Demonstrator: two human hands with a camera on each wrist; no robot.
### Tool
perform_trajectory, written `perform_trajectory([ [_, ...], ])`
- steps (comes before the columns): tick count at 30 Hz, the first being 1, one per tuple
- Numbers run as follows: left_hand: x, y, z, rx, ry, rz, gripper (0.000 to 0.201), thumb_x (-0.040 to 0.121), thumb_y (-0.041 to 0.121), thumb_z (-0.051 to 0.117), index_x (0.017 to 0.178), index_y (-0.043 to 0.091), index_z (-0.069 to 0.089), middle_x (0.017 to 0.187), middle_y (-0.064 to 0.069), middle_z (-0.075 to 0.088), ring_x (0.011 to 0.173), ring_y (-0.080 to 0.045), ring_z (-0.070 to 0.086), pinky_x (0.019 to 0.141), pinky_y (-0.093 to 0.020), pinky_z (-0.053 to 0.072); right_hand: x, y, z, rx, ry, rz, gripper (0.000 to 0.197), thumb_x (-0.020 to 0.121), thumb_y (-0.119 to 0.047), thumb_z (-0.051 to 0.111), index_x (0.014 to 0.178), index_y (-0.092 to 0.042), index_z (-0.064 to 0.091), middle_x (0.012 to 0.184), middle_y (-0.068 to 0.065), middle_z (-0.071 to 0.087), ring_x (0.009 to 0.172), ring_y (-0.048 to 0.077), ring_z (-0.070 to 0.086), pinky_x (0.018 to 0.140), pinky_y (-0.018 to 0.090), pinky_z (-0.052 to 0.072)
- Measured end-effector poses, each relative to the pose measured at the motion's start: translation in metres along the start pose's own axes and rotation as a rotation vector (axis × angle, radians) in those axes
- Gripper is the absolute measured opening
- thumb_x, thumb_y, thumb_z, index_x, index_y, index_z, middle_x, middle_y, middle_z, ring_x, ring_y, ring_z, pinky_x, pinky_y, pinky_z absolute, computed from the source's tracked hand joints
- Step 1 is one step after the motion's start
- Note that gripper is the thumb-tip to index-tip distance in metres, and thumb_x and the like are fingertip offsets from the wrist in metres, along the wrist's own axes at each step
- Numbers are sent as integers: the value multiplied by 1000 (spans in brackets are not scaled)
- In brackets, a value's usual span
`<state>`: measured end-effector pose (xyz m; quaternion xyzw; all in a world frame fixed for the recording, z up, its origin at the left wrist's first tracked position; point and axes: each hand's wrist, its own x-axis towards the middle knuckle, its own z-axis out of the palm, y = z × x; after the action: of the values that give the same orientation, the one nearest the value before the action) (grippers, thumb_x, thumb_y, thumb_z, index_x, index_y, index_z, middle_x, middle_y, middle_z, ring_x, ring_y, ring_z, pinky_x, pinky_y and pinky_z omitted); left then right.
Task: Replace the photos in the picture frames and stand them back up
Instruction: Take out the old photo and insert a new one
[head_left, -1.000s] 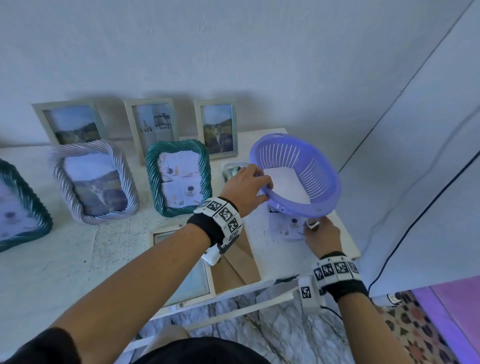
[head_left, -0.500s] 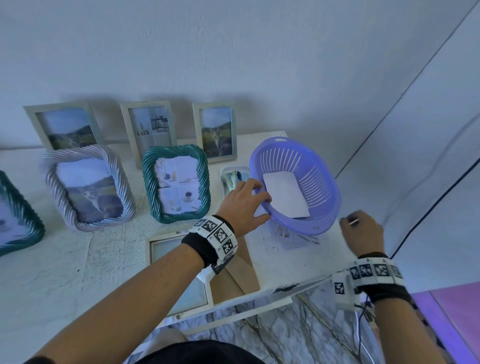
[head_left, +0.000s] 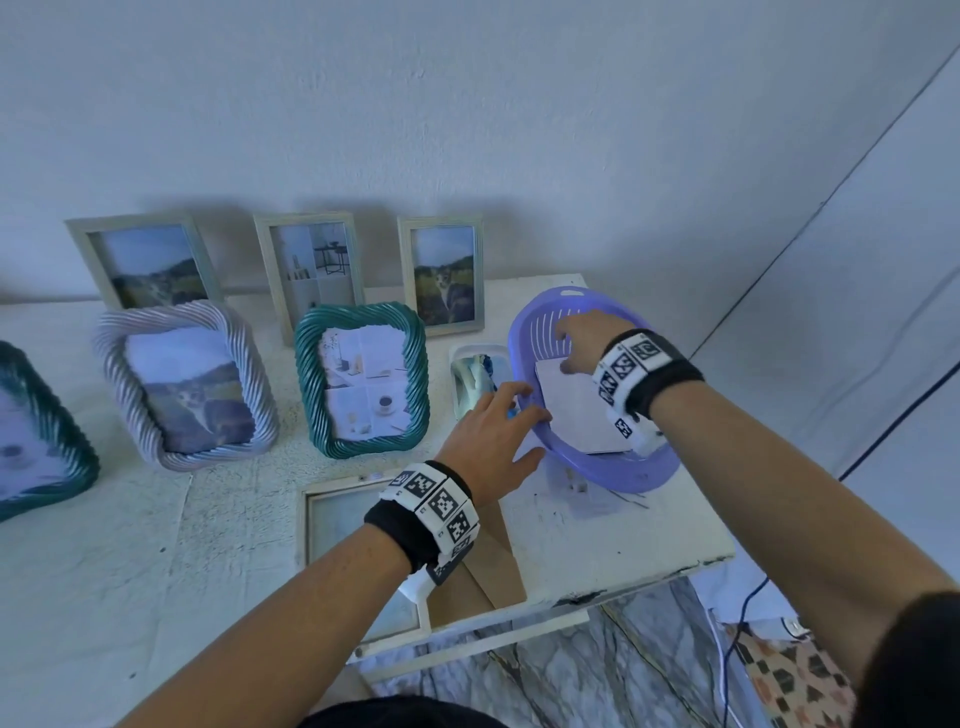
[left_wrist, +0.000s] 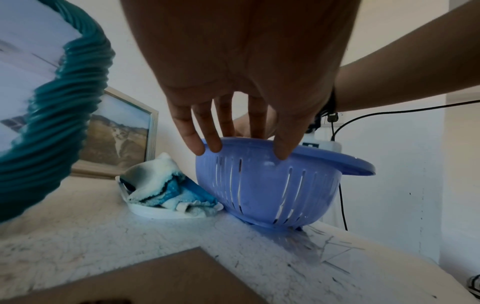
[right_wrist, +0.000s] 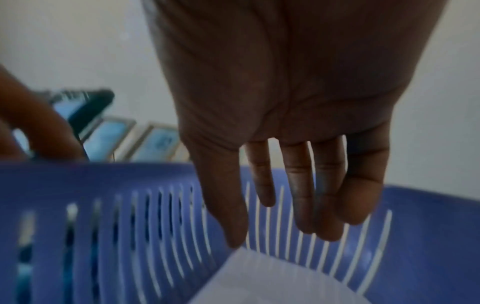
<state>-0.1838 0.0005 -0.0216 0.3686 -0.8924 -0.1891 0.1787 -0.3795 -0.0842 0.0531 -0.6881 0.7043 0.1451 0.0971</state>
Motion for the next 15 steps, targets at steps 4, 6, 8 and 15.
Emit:
perform_trajectory([
  [4, -1, -1, -2, -4, -22, -5, 44, 91, 36, 59, 133, 23, 52, 144, -6, 35, 118, -30, 49, 92, -45, 50, 38, 5, 37, -209, -110, -30, 66, 60, -29, 84, 119, -22, 56, 105, 5, 68, 88, 28, 66, 70, 41, 58],
  [6, -2, -1, -3, 0, -40, -11, 45, 92, 36, 58, 135, 25, 50, 147, -5, 32, 118, -29, 49, 94, -43, 49, 48, 9, 44, -237, -157, -30, 76, 55, -30, 87, 122, -24, 53, 98, 5, 68, 84, 29, 66, 67, 40, 58],
  [8, -2, -1, -3, 4, -49, -15, 46, 92, 36, 58, 136, 26, 49, 148, -4, 30, 117, -28, 49, 94, -42, 49, 47, 6, 40, -231, -155, -35, 80, 59, -34, 87, 129, -24, 50, 109, 7, 66, 95, 32, 64, 77, 43, 57],
  [15, -3, 2, -4, 13, -81, -27, 50, 93, 35, 56, 141, 26, 43, 152, -4, 24, 117, -28, 52, 90, -40, 51, 37, -2, 36, -224, -76, 57, 93, 76, -33, 80, 146, -15, 22, 145, 19, 37, 134, 41, 36, 102, 55, 38],
])
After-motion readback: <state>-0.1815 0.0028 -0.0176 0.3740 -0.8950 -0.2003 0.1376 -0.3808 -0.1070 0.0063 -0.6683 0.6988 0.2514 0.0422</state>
